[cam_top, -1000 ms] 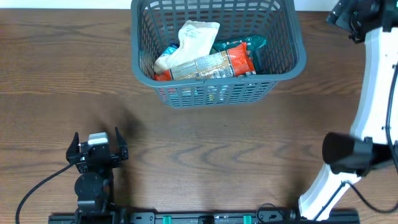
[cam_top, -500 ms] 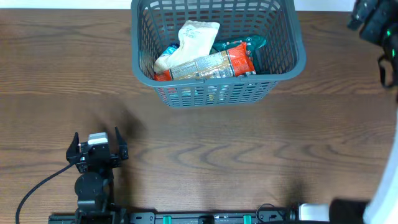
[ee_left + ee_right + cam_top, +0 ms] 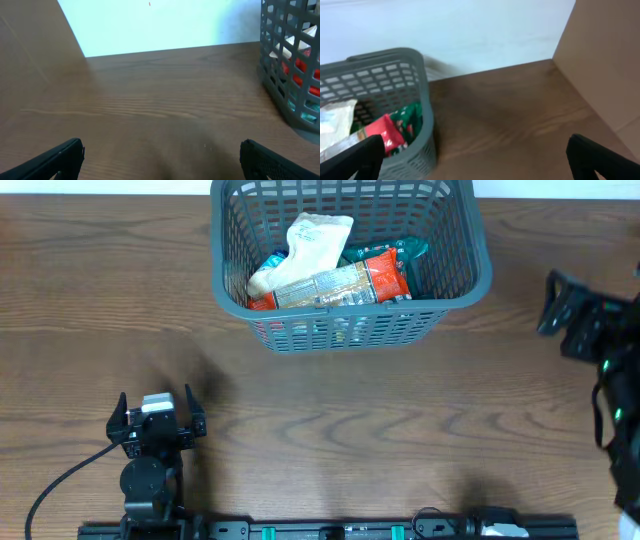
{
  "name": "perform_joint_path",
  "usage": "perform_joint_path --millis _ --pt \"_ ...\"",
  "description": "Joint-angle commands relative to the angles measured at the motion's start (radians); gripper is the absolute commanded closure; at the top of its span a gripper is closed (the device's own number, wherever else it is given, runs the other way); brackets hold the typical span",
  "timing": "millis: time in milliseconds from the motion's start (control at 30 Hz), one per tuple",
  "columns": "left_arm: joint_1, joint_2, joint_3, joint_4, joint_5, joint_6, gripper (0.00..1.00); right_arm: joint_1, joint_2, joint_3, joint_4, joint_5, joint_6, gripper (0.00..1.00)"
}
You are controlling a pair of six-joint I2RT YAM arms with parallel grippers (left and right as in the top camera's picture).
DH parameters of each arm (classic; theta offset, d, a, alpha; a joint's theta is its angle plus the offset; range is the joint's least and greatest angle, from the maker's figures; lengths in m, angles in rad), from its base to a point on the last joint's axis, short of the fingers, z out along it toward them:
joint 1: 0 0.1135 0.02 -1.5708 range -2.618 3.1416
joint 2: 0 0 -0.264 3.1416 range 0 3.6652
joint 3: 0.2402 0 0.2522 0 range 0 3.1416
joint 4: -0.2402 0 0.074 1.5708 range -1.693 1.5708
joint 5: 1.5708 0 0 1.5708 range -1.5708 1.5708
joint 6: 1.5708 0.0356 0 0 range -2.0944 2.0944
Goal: Pack container
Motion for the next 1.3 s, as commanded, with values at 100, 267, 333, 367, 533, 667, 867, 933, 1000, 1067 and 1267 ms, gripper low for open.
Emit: perform_joint_path --millis 100,267,333,367,533,667,867,933,1000,1067,1267 --pt "-0.004 -0.006 -0.026 -0.007 -0.001 0.013 0.02 0.006 -0.13 -0.19 0.104 -0.047 -0.063 0.01" --pt "-0.004 -0.006 -0.026 -0.007 -0.001 0.013 0.01 0.006 -0.219 -0.329 0.201 -0.146 -0.218 0.01" --pt "-0.004 -0.006 -0.026 -0.007 -0.001 0.013 0.02 0.006 -0.252 -0.385 0.24 -0.192 -0.271 0.01" --pt "-0.004 -0.006 -0.026 -0.007 -0.001 0.013 0.01 0.006 -0.269 -0.417 0.26 -0.214 -0.296 0.01" --pt "-0.004 -0.006 -0.026 -0.007 -0.001 0.013 0.01 0.006 -0.347 -0.569 0.337 -0.257 -0.323 0.01" --pt "-0.004 -0.006 -0.026 -0.007 -0.001 0.013 0.02 0.006 -0.411 -0.673 0.393 -0.282 -0.323 0.01" --pt "-0.004 -0.006 -0.026 -0.007 -0.001 0.013 0.01 0.006 -0.509 -0.822 0.465 -0.325 -0.322 0.01" --pt "-0.004 -0.006 -0.026 -0.007 -0.001 0.013 0.01 0.006 -0.543 -0.875 0.487 -0.345 -0.322 0.01" --pt "-0.004 -0.006 -0.026 -0.007 -0.001 0.013 0.02 0.006 -0.579 -0.93 0.513 -0.365 -0.322 0.01" --pt "-0.004 -0.006 -0.026 -0.007 -0.001 0.013 0.01 0.006 -0.608 -0.975 0.541 -0.37 -0.319 0.01" --pt "-0.004 -0.006 -0.026 -0.007 -0.001 0.013 0.02 0.006 -0.685 -1.096 0.626 -0.37 -0.315 0.01"
